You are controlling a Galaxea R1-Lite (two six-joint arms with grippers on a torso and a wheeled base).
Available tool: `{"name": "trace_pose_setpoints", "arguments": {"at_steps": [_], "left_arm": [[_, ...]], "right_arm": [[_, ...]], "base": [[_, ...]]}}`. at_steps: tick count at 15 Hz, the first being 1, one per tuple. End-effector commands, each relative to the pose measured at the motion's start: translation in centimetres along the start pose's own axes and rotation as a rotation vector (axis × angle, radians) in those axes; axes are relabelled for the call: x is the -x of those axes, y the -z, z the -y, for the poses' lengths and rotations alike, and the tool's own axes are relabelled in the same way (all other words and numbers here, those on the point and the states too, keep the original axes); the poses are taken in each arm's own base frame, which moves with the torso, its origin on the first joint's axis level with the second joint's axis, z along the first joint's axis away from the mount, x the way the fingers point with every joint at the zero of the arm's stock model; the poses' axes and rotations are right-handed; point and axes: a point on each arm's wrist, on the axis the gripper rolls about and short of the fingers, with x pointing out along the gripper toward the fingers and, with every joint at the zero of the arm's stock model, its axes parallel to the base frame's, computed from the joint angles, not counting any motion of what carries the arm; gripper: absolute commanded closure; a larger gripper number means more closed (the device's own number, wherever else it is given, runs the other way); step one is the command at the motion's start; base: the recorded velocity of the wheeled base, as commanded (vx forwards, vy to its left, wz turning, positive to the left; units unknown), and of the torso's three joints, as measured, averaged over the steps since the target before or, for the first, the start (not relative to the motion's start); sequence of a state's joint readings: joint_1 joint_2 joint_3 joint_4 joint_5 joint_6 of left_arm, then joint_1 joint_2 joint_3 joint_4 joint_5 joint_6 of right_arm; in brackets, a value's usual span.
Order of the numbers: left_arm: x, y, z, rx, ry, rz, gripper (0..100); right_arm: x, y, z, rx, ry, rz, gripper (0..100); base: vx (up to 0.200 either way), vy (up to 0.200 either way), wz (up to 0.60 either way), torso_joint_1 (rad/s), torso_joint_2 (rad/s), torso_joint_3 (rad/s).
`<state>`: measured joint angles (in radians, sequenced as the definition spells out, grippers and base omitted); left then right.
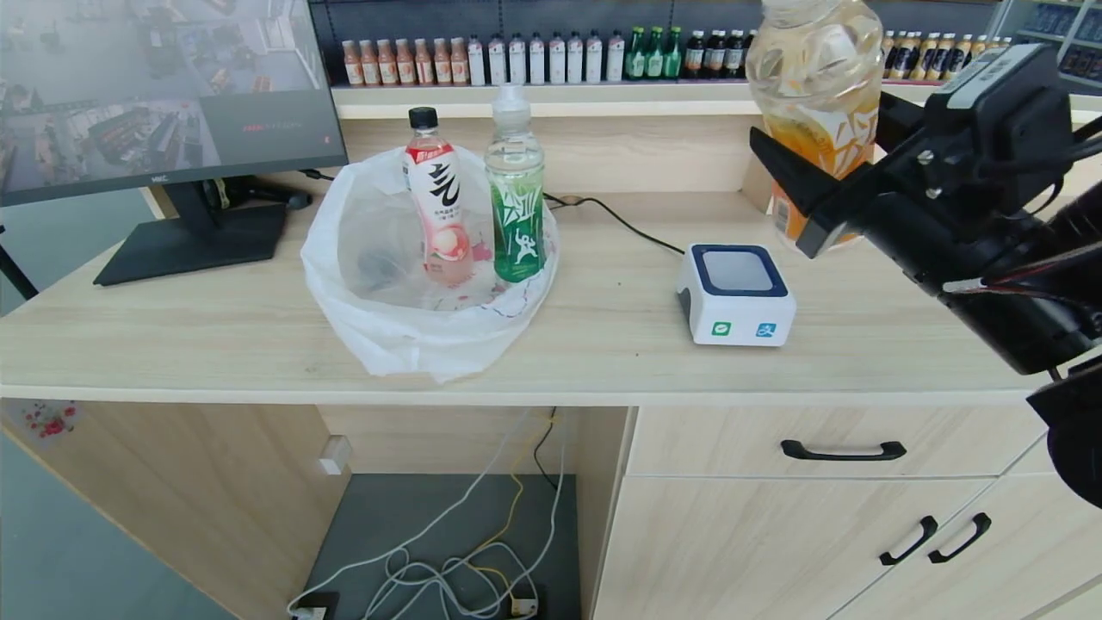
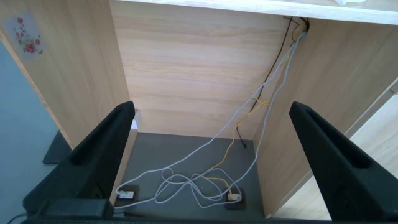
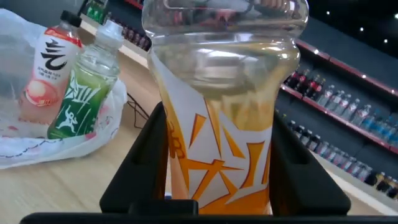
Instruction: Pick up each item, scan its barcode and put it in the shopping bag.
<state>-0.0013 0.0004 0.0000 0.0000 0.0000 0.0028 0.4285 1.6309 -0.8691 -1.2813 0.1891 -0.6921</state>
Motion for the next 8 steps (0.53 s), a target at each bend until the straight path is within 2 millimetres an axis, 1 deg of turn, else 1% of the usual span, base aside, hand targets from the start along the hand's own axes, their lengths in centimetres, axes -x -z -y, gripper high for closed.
{"name": "trace_pose_setpoints", "arguments": {"at_steps": [1, 2, 5, 6, 7, 8], "left_arm": [[0.0, 0.0, 0.0, -0.002, 0.000, 0.000, 0], [0.0, 0.0, 0.0, -0.002, 0.000, 0.000, 0], [0.0, 0.0, 0.0, -0.010, 0.000, 0.000, 0], [0.0, 0.0, 0.0, -0.010, 0.000, 0.000, 0], [0.0, 0.0, 0.0, -0.010, 0.000, 0.000, 0], [0.0, 0.0, 0.0, -0.008, 0.000, 0.000, 0]], "right_arm": [[-0.9, 0.2, -0.2, 0.070, -0.054, 0.009, 100], [-1.0, 0.4, -0.3, 0.089, -0.105, 0.010, 100], [-1.5, 0.5, 0.1, 0.164, -0.204, 0.071, 100], [-1.2, 1.6, 0.4, 0.224, -0.258, 0.094, 100], [-1.2, 1.8, 0.5, 0.233, -0.263, 0.099, 100], [-1.1, 2.9, 1.1, 0.256, -0.306, 0.122, 100]], "base": [[0.000, 0.000, 0.00, 0.000, 0.00, 0.000], [0.000, 0.000, 0.00, 0.000, 0.00, 0.000], [0.000, 0.000, 0.00, 0.000, 0.00, 0.000], [0.000, 0.000, 0.00, 0.000, 0.00, 0.000], [0.000, 0.000, 0.00, 0.000, 0.00, 0.000], [0.000, 0.000, 0.00, 0.000, 0.00, 0.000]]}}
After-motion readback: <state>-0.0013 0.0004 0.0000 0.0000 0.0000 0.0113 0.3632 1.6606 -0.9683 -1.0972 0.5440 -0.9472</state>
